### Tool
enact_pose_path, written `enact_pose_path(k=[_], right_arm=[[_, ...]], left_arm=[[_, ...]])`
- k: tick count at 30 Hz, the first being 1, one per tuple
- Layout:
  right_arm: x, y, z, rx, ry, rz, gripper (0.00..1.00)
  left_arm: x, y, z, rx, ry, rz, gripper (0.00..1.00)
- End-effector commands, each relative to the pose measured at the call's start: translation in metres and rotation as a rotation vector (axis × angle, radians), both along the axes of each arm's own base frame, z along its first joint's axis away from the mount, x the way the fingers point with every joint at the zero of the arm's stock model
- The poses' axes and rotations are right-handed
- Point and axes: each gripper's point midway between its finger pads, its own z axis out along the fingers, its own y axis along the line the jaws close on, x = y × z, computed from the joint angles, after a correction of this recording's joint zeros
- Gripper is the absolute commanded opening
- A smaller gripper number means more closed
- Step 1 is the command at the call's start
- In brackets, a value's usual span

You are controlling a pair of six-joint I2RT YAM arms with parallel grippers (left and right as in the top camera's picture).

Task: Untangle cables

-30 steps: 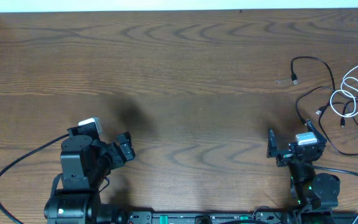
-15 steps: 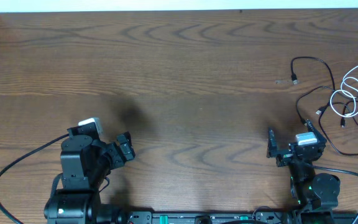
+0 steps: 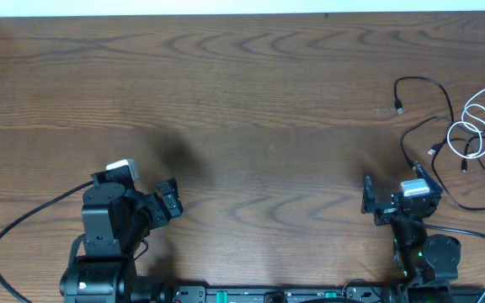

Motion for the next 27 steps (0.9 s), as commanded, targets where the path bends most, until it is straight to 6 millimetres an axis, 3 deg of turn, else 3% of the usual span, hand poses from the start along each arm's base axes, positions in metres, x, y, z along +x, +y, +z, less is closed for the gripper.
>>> enact_pose_path(k=[1, 13, 20, 27], right_arm=[[-0.001, 0.002, 0.001, -0.014, -0.006, 0.008, 0.99], [-0.001, 0.002, 0.001, -0.014, -0.006, 0.008, 0.99], [-0.001, 0.002, 0.001, -0.014, -0.006, 0.008, 0.99], [-0.001, 0.002, 0.001, -0.013, -0.006, 0.007, 0.99]], left_arm=[[0.0, 0.003, 0.001, 0.022, -0.005, -0.001, 0.99], [-0.014, 0.009, 0.003, 0.082, -0.187, -0.003, 0.99], [0.007, 0.018, 0.039, 0.138, -0.555, 0.027, 0.99], [0.023, 0.016, 0.063, 0.26, -0.817, -0.022, 0.99]])
